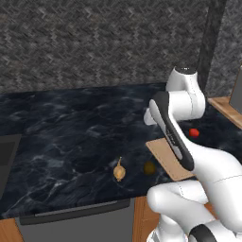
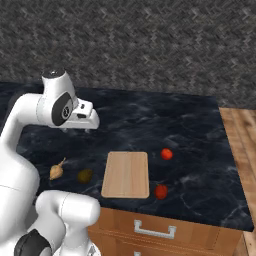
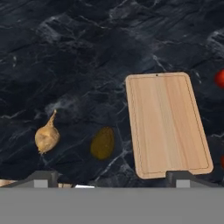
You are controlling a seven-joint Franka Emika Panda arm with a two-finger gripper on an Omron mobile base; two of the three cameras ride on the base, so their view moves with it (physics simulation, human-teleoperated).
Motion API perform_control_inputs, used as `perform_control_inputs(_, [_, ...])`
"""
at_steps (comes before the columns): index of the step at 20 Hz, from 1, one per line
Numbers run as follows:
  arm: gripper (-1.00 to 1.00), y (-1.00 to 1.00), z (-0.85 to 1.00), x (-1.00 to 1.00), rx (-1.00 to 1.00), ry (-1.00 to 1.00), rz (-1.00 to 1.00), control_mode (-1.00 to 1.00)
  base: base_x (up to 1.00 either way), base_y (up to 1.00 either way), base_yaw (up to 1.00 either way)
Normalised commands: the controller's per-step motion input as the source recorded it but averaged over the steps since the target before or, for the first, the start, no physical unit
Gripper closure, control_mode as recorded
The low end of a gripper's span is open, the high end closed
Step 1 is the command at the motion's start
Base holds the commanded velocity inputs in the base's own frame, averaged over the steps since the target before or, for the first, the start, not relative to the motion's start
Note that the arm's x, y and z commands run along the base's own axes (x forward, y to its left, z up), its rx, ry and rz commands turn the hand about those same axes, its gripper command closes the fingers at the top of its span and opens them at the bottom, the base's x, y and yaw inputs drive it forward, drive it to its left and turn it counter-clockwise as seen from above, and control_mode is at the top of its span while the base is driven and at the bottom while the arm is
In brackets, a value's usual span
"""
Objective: Place the avocado, onion, tomato, and bell pepper on the cutting board.
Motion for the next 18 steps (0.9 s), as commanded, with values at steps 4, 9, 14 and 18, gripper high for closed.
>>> perform_control_inputs(4, [-1.00, 0.33, -0.31, -0.14, 0.00, -0.03, 0.00, -1.00, 0.00, 0.00, 0.00])
perform_control_inputs(9, [-1.00, 0.09, -0.27, -0.01, 0.00, 0.00, 0.00, -1.00, 0.00, 0.00, 0.00])
perform_control_inputs(14, [-1.00, 0.00, -0.30, -0.13, 0.00, 0.00, 0.00, -1.00, 0.00, 0.00, 0.00])
perform_control_inputs(18, [-1.00, 0.00, -0.28, -0.19, 0.00, 0.00, 0.00, -1.00, 0.00, 0.00, 0.00])
